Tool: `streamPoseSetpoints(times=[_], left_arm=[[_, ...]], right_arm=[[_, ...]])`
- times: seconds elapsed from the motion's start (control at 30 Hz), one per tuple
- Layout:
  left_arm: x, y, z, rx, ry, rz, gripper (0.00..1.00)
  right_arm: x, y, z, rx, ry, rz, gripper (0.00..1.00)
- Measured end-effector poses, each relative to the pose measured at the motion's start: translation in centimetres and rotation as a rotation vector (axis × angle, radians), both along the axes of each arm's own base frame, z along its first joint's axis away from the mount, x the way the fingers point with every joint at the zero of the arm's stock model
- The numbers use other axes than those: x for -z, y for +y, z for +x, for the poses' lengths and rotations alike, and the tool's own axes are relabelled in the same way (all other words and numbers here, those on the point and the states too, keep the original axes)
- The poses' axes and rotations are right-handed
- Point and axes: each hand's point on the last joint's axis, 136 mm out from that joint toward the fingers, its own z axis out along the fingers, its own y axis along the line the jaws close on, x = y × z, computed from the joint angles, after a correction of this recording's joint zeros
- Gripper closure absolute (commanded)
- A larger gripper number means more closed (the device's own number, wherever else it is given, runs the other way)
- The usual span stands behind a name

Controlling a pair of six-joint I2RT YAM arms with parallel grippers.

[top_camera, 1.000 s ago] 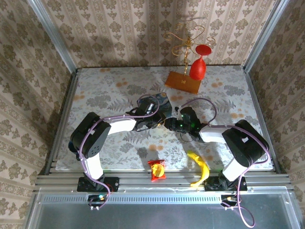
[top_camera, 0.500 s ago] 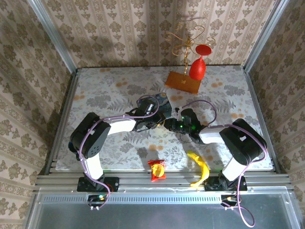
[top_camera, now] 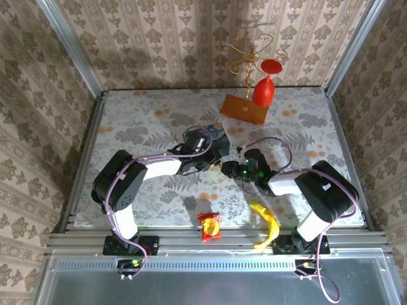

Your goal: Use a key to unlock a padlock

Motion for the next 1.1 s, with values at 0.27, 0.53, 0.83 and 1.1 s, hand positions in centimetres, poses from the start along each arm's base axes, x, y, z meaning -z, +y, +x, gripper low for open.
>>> streamPoseSetpoints(times=[0.27,0.53,0.83,1.1], left_arm=[[-0.1,0.0,0.0,0.001,-0.004,-0.006,1.00],[-0.1,0.1,-0.1,0.001,-0.004,-0.007,1.00],[-0.2,0.0,0.0,-0.001,-0.007,-0.012,1.00],[-0.1,0.2,0.1,-0.008,-0.008,-0.008,1.00]], right_arm=[[-0.1,0.1,0.1,0.004,-0.001,0.008,0.80],[-0.1,0.3,0.4,0.004,-0.008,0.013,0.80],[-0.6,0.6,1.1,0.003,-0.021,0.020,0.84],[-0.6,0.9,1.3,0.005,-0.019,0.030,0.93]])
